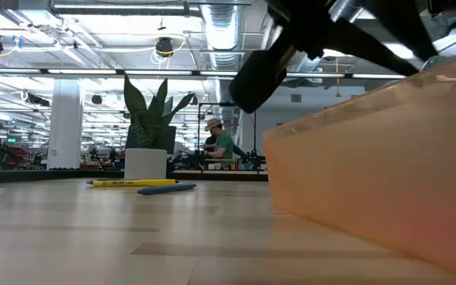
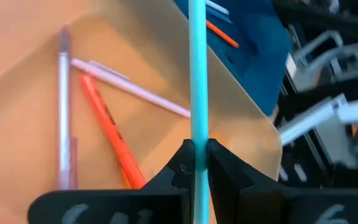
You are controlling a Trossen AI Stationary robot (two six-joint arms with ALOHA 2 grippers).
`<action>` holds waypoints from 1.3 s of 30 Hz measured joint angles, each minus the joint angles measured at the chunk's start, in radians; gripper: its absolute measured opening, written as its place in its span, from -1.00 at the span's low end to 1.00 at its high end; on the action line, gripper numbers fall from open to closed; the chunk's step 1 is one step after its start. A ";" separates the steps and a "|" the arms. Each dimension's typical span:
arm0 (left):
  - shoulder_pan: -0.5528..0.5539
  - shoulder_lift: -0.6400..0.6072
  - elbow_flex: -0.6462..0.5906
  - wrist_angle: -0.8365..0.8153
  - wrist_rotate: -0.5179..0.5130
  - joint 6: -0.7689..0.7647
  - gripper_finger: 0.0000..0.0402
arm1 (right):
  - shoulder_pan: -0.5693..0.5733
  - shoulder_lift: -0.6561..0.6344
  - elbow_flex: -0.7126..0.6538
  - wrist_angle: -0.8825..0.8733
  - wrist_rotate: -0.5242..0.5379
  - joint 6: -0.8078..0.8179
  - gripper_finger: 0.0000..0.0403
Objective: Sort pens & pencils
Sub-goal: Put the light blue pen into the orange bin, then put the blue pen into the orange bin
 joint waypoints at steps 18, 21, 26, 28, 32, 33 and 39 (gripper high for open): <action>0.027 0.000 -0.001 -0.098 0.088 -0.194 -0.65 | 0.000 0.000 0.000 0.000 0.000 -0.011 0.10; 0.027 0.000 -0.001 -0.098 0.112 -0.195 -0.53 | 0.000 0.000 0.000 0.000 0.000 -0.024 0.10; 0.029 -0.003 -0.001 -0.089 0.142 -0.195 -0.36 | 0.000 0.000 0.000 0.000 0.000 -0.027 0.10; 0.029 -0.016 -0.001 -0.086 0.164 -0.195 -0.33 | 0.000 0.000 0.000 0.000 0.000 -0.027 0.10; 0.028 -0.071 -0.001 -0.098 0.152 -0.182 -0.31 | 0.000 0.000 0.000 0.000 0.000 -0.027 0.10; 0.027 -0.089 -0.001 -0.119 0.142 -0.177 -0.31 | 0.000 0.000 0.000 0.000 0.000 -0.027 0.10; 0.028 -0.223 0.000 -0.494 0.002 -0.200 -0.31 | 0.000 0.000 0.000 0.000 0.000 -0.027 0.10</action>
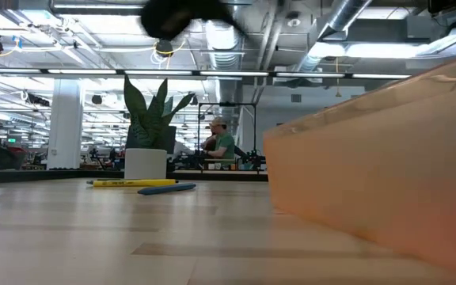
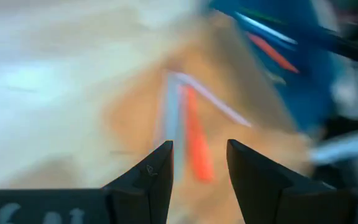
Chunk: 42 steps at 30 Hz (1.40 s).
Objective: Sort pens & pencils
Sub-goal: Put the blue pen into the orange bin
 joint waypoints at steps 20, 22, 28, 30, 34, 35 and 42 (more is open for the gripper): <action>0.056 -0.083 -0.044 -0.544 -0.003 -0.057 -0.31 | 0.000 0.000 0.000 0.007 0.004 0.000 0.10; 0.056 -0.083 -0.044 -0.537 0.008 -0.036 -0.31 | 0.000 0.000 0.000 0.007 0.004 0.000 0.10; 0.053 -0.089 -0.044 -0.536 0.027 -0.009 -0.31 | 0.000 0.000 0.000 0.007 0.004 0.000 0.10; 0.052 -0.101 -0.044 -0.539 0.027 -0.005 -0.31 | 0.000 0.000 0.000 0.007 0.003 0.000 0.10; 0.050 -0.132 -0.044 -0.538 0.027 0.027 -0.31 | 0.000 0.000 0.000 0.007 -0.004 0.001 0.10; 0.049 -0.139 -0.044 -0.538 0.027 0.033 -0.31 | 0.000 0.000 0.000 0.007 -0.005 0.001 0.10; 0.047 -0.166 -0.044 -0.538 0.022 0.076 -0.31 | 0.000 0.000 0.000 0.007 -0.007 0.001 0.10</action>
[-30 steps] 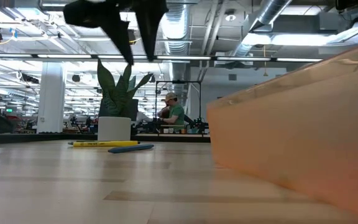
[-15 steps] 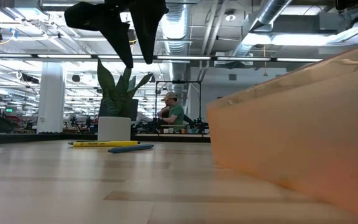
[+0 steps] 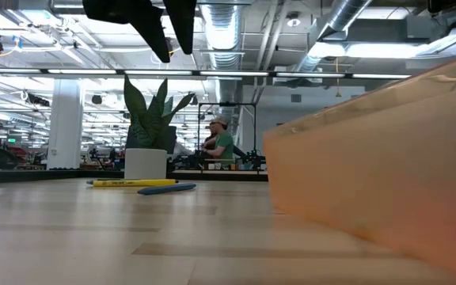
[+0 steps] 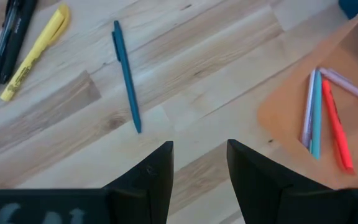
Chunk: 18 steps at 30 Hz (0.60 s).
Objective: Sort pens & pencils
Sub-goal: Put the blue pen into the orange bin
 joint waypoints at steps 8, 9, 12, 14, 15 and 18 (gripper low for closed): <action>-0.001 0.000 0.000 0.008 -0.004 0.027 -0.31 | 0.000 0.000 0.000 0.000 -0.001 0.000 0.10; -0.001 0.000 0.000 0.008 -0.004 0.034 -0.31 | 0.000 0.000 0.000 0.000 -0.001 0.000 0.10; -0.001 -0.002 -0.009 0.023 -0.004 0.044 -0.31 | 0.000 0.000 0.000 0.000 -0.001 0.000 0.10; -0.001 -0.002 -0.033 0.063 -0.001 0.044 -0.31 | 0.000 0.000 0.000 0.000 -0.001 0.000 0.10; -0.001 -0.002 -0.045 0.077 0.007 0.045 -0.31 | 0.000 0.000 0.000 -0.001 -0.001 0.000 0.10; -0.001 -0.002 -0.081 0.128 0.021 0.046 -0.31 | 0.000 0.000 0.000 0.000 -0.001 0.000 0.10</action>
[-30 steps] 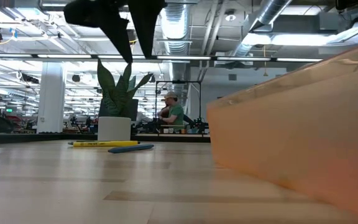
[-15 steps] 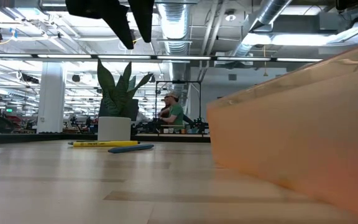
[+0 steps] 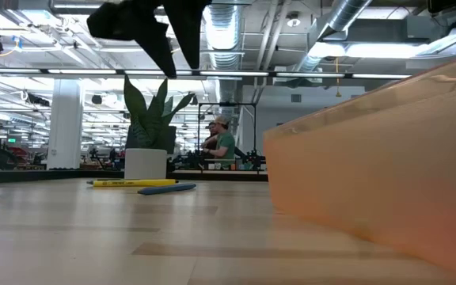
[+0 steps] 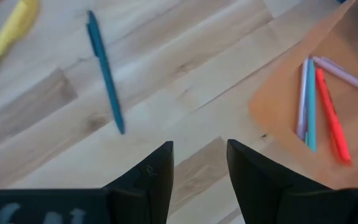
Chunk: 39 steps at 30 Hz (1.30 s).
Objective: Sort pens & pencils
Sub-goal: Put the blue pen into the orange bin
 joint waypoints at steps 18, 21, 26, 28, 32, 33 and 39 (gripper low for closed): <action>0.000 -0.044 -0.056 0.061 0.101 0.005 -0.31 | 0.000 0.000 -0.002 -0.009 -0.061 0.001 0.10; 0.002 -0.050 -0.056 0.046 0.045 0.001 -0.31 | 0.000 0.000 -0.013 -0.010 -0.058 0.000 0.10; 0.011 -0.053 -0.056 0.049 -0.024 0.017 -0.31 | 0.000 0.000 -0.039 -0.016 -0.052 -0.001 0.10; 0.015 -0.053 -0.056 0.045 -0.042 0.018 -0.31 | 0.000 0.000 -0.047 -0.017 -0.052 0.000 0.10; 0.029 -0.053 -0.056 0.047 -0.048 0.026 -0.31 | 0.000 0.000 -0.059 -0.019 -0.061 0.000 0.10; 0.032 -0.053 -0.056 0.046 -0.049 0.028 -0.31 | 0.000 0.000 -0.060 -0.019 -0.065 0.000 0.10; 0.083 -0.053 -0.056 0.011 0.003 0.095 -0.31 | 0.000 0.000 -0.060 -0.019 -0.071 0.000 0.10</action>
